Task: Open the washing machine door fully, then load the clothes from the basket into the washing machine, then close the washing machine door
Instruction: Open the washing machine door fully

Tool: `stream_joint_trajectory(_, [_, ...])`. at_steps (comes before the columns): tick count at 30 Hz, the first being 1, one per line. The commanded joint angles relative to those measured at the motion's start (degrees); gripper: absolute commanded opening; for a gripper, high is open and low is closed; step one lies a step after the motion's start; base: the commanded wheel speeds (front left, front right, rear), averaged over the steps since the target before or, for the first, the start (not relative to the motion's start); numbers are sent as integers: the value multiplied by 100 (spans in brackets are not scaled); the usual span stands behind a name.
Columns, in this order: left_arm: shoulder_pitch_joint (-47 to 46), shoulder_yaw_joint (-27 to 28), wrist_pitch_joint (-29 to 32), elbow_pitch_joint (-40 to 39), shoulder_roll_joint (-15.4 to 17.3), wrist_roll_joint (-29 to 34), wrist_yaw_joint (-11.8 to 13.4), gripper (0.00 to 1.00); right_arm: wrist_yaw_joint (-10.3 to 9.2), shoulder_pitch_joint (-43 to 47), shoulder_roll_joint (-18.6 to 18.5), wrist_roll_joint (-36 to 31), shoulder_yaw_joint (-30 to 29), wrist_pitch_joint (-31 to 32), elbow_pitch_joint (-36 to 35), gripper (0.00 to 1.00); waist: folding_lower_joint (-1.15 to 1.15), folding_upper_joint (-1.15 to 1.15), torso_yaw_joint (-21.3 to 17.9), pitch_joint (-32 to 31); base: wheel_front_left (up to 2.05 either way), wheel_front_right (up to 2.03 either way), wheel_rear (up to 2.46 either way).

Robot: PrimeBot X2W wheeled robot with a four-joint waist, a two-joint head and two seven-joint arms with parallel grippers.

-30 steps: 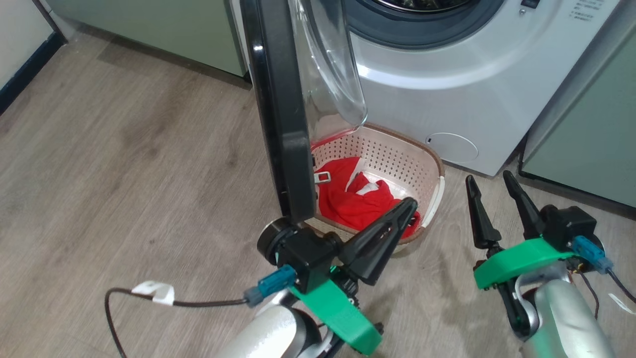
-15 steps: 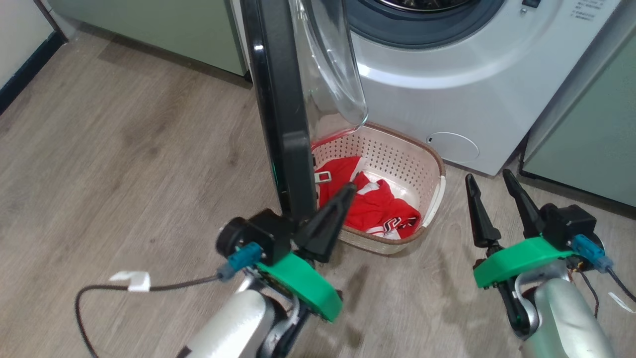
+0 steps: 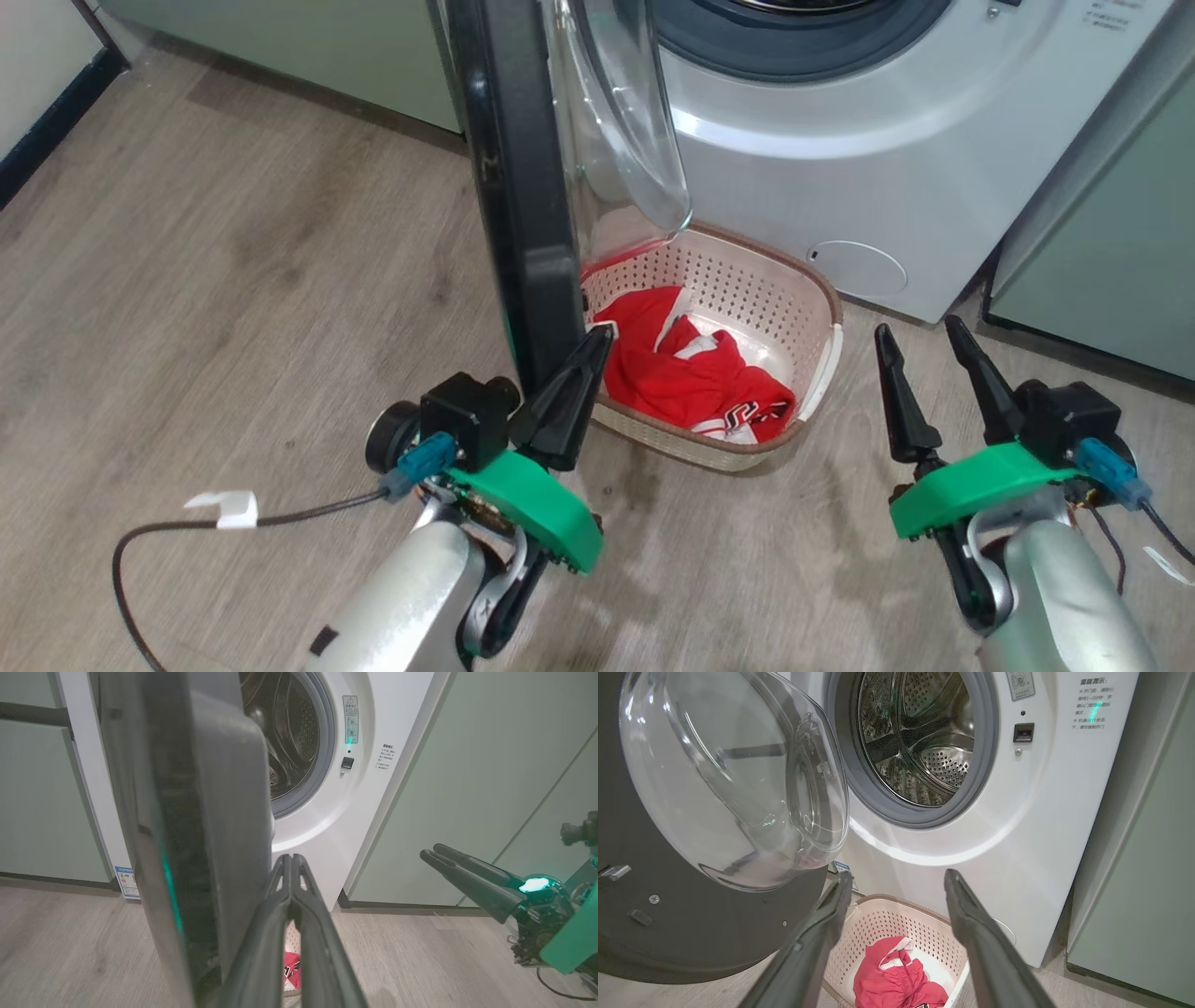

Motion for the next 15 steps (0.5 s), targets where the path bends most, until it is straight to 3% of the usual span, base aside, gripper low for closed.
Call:
stream_joint_trajectory(1, [-267,273,-61,-86,65,-50,51,0,0,-218,4,-66,131,-53,-156,100,0,0,7,4,0,0,0])
stream_joint_trajectory(15, [63,680,-169,-77,266,-192,285,0,0,-250,-13,-109,47,-54,-146,100,0,0,331,55,0,0,0])
